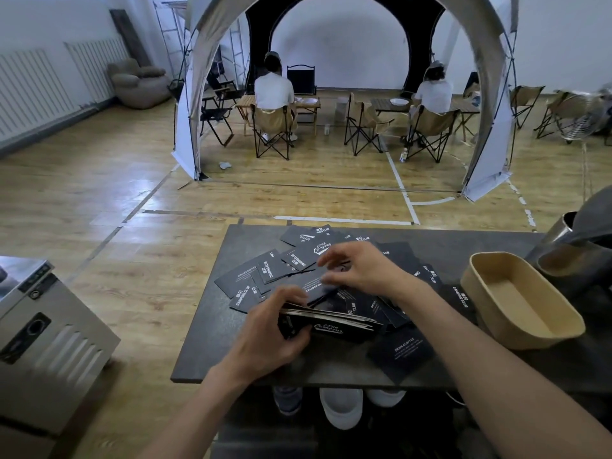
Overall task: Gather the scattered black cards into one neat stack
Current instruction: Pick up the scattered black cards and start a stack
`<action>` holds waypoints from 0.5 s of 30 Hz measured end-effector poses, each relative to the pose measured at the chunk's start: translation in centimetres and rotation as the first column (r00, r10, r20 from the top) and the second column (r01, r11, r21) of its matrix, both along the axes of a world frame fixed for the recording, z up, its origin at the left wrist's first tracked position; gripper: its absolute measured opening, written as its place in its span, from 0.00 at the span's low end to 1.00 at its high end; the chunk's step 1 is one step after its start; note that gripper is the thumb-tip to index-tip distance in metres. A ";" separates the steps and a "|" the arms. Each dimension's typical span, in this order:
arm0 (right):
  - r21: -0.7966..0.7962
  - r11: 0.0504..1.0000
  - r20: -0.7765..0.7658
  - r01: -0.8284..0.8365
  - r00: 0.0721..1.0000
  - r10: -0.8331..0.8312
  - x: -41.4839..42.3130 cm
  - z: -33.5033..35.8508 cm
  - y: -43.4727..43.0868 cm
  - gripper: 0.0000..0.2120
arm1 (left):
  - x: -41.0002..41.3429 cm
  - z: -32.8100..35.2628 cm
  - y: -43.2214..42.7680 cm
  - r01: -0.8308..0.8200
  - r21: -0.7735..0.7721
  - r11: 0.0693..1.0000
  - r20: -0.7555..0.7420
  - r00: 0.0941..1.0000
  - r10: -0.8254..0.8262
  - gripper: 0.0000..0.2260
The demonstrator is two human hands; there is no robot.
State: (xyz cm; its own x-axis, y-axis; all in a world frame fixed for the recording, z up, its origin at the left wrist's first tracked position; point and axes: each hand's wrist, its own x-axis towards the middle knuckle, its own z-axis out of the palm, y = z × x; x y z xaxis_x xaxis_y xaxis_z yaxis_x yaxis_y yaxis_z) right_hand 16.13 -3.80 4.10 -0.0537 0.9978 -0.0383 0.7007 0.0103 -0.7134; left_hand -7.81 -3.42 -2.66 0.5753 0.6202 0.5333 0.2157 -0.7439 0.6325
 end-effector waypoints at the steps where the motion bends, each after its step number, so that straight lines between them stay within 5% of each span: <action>1: 0.004 0.998 0.125 -0.058 0.991 0.057 0.0 -0.5 0.5 0.19 | -0.2 -0.1 0.0 0.004 0.005 1.000 -0.004 1.000 -0.004 0.23; 3: -0.048 0.984 0.327 -0.169 0.929 0.175 -0.4 -1.0 0.7 0.25 | -0.5 -0.2 0.1 -0.010 0.077 0.997 -0.017 1.000 0.011 0.20; 6: -0.003 0.973 0.430 -0.230 0.878 0.209 0.0 -1.3 0.6 0.17 | -1.1 -0.4 0.5 -0.040 0.099 0.994 0.001 0.999 0.040 0.13; 11: 0.180 0.976 0.265 -0.125 0.961 0.075 1.2 -0.3 -0.9 0.08 | -1.7 -0.4 1.1 -0.083 0.085 0.993 0.084 0.994 0.076 0.13; 15: -0.053 0.991 0.058 -0.125 0.990 0.128 0.3 2.0 -1.6 0.06 | -1.4 0.1 1.9 -0.101 0.067 0.993 0.071 0.993 0.096 0.15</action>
State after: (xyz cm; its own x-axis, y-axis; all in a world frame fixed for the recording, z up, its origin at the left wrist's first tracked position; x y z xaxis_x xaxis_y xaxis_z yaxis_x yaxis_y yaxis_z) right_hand 16.44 -5.37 6.08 -0.1754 0.9800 -0.0945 0.7383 0.0674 -0.6711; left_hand -9.19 -1.55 -2.55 0.4743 0.6313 0.6136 0.2484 -0.7646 0.5947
